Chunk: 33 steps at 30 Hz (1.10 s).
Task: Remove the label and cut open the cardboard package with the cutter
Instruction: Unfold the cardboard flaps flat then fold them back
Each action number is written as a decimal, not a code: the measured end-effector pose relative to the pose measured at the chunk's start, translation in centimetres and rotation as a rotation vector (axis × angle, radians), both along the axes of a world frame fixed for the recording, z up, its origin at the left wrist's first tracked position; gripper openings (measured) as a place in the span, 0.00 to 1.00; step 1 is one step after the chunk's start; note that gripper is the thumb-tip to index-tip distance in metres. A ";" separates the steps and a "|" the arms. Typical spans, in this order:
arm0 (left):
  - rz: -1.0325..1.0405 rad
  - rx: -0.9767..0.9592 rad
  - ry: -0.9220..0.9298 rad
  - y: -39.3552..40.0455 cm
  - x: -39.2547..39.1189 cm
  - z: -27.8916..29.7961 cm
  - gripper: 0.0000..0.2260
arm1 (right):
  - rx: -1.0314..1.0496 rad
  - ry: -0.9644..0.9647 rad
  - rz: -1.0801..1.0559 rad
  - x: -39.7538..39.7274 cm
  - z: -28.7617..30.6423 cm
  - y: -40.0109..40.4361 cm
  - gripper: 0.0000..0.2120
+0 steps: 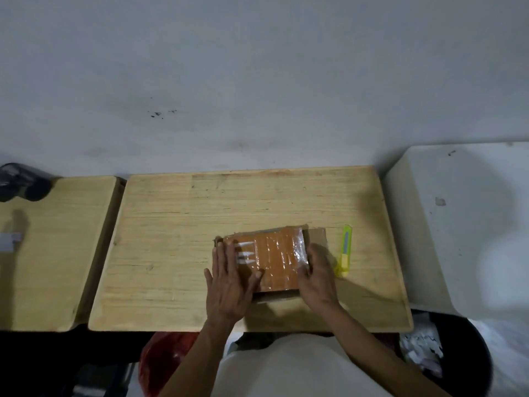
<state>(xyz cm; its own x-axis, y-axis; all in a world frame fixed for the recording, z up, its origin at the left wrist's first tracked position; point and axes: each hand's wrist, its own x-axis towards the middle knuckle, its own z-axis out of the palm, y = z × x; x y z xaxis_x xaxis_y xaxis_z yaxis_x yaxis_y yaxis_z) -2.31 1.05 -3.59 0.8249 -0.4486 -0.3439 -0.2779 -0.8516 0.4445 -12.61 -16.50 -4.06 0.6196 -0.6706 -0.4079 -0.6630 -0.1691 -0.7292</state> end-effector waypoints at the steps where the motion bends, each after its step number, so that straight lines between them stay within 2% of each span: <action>1: 0.010 -0.024 0.016 0.5 0.4 0.1 0.44 | 0.007 -0.004 -0.005 0.0 -0.1 0.4 0.18; 6: -0.022 -0.124 0.118 2.4 1.7 0.8 0.42 | -0.072 -0.005 -0.073 -0.6 0.3 1.7 0.10; 10: -0.066 -0.290 0.105 3.2 1.7 0.6 0.36 | -0.098 -0.067 -0.168 -1.0 0.2 2.7 0.10; 14: 0.044 -0.443 0.147 3.4 1.6 1.6 0.37 | -0.002 -0.089 -0.310 -1.3 1.4 3.8 0.15; 19: 0.134 -0.500 0.159 2.7 2.5 3.9 0.32 | 0.007 -0.127 -0.303 -1.0 4.0 3.4 0.10; 24: 0.194 -0.582 0.157 1.4 4.0 5.0 0.28 | -0.062 -0.185 -0.262 0.9 6.2 1.8 0.15; 28: 0.257 -0.625 0.168 -0.2 5.5 5.5 0.26 | -0.041 -0.261 -0.259 2.9 6.5 -0.2 0.19; 30: 0.290 -0.616 0.167 -1.2 6.3 5.3 0.29 | -0.023 -0.265 -0.262 4.1 6.0 -1.3 0.22; 33: 0.364 -0.583 0.152 -2.8 7.9 4.4 0.29 | -0.030 -0.265 -0.263 6.1 5.2 -2.7 0.23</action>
